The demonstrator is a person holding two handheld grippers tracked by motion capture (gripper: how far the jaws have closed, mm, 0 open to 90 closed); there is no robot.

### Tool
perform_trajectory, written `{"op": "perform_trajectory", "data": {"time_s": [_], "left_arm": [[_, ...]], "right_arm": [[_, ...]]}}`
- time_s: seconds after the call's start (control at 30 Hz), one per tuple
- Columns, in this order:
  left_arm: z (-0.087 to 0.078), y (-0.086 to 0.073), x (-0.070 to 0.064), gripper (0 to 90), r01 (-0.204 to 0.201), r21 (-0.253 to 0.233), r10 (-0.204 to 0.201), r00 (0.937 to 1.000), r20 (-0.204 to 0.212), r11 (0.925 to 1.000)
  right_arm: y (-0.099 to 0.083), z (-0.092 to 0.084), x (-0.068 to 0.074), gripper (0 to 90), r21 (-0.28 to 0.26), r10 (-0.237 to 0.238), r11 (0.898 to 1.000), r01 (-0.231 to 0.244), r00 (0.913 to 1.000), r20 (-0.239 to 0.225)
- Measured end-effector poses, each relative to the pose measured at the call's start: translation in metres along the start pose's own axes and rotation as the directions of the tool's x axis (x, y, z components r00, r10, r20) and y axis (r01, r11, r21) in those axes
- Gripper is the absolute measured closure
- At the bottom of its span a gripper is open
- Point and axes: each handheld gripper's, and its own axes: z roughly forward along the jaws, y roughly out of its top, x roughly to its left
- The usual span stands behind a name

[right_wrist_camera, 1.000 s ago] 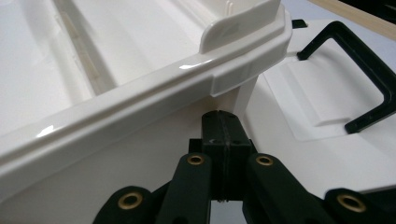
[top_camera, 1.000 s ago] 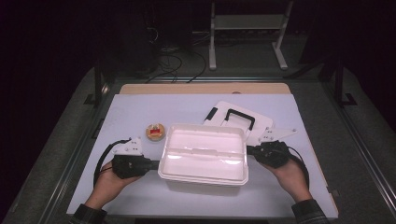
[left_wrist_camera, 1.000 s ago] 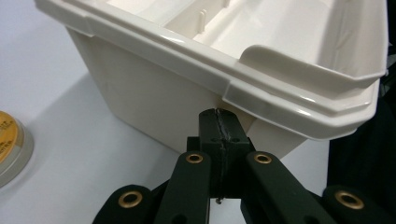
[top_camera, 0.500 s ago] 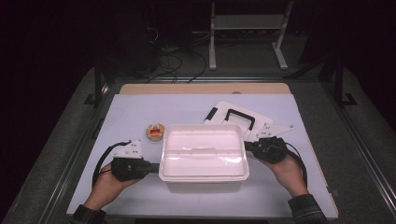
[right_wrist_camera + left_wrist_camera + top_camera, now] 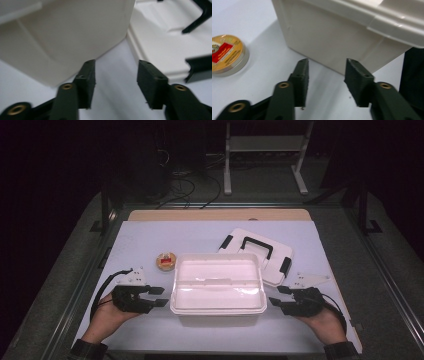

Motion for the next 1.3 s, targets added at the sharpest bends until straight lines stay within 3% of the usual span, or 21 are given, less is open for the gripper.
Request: {"op": "perform_trajectory", "data": {"time_s": [0.03,0.13,0.23,0.37,0.4,0.47,0.53,0.67,0.9,1.3], "left_arm": [[0.000,0.000,0.000,47.3,0.000,0.000,0.000,1.0000,0.000,1.0000],[-0.001,0.000,0.002,42.7,-0.006,0.021,0.007,0.9998,-0.021,0.9998],[-0.005,0.001,0.004,33.8,-0.018,0.029,0.019,0.9995,-0.025,0.9994],[-0.011,0.005,0.007,27.5,-0.024,0.023,0.025,0.9991,-0.035,0.9995],[-0.014,0.006,0.007,26.0,-0.028,0.024,0.029,0.9988,-0.038,0.9993],[-0.016,0.009,0.008,23.3,-0.032,0.029,0.034,0.9987,-0.038,0.9991],[-0.018,0.013,0.009,22.5,-0.038,0.035,0.039,0.9985,-0.039,0.9987],[-0.023,0.023,0.011,22.3,-0.045,0.035,0.047,0.9980,-0.042,0.9984],[-0.028,0.050,0.010,22.3,-0.096,0.045,0.097,0.9947,-0.034,0.9944],[-0.019,0.095,0.005,22.7,-0.173,0.068,0.172,0.9850,0.019,0.9826]], "right_arm": [[0.000,0.000,0.000,41.2,0.000,0.000,1.000,0.000,1.0000,0.000],[-0.012,0.005,0.001,30.4,0.017,0.024,1.000,-0.024,0.9997,-0.008],[-0.026,0.016,0.003,19.8,0.066,0.033,0.997,-0.033,0.9994,0.009],[-0.033,0.025,0.005,13.4,0.094,0.013,0.995,-0.015,0.9996,0.025],[-0.034,0.028,0.006,11.4,0.096,0.000,0.995,-0.003,0.9994,0.033],[-0.037,0.029,0.004,8.3,0.071,0.016,0.997,-0.018,0.9995,0.026],[-0.040,0.030,0.002,7.7,0.042,0.039,0.998,-0.040,0.9991,0.013],[-0.041,0.030,0.003,7.6,0.045,0.033,0.998,-0.034,0.9993,0.019],[-0.041,0.030,0.003,7.6,0.044,0.033,0.998,-0.034,0.9993,0.019],[-0.041,0.030,0.003,7.6,0.044,0.034,0.998,-0.035,0.9993,0.018]]}}
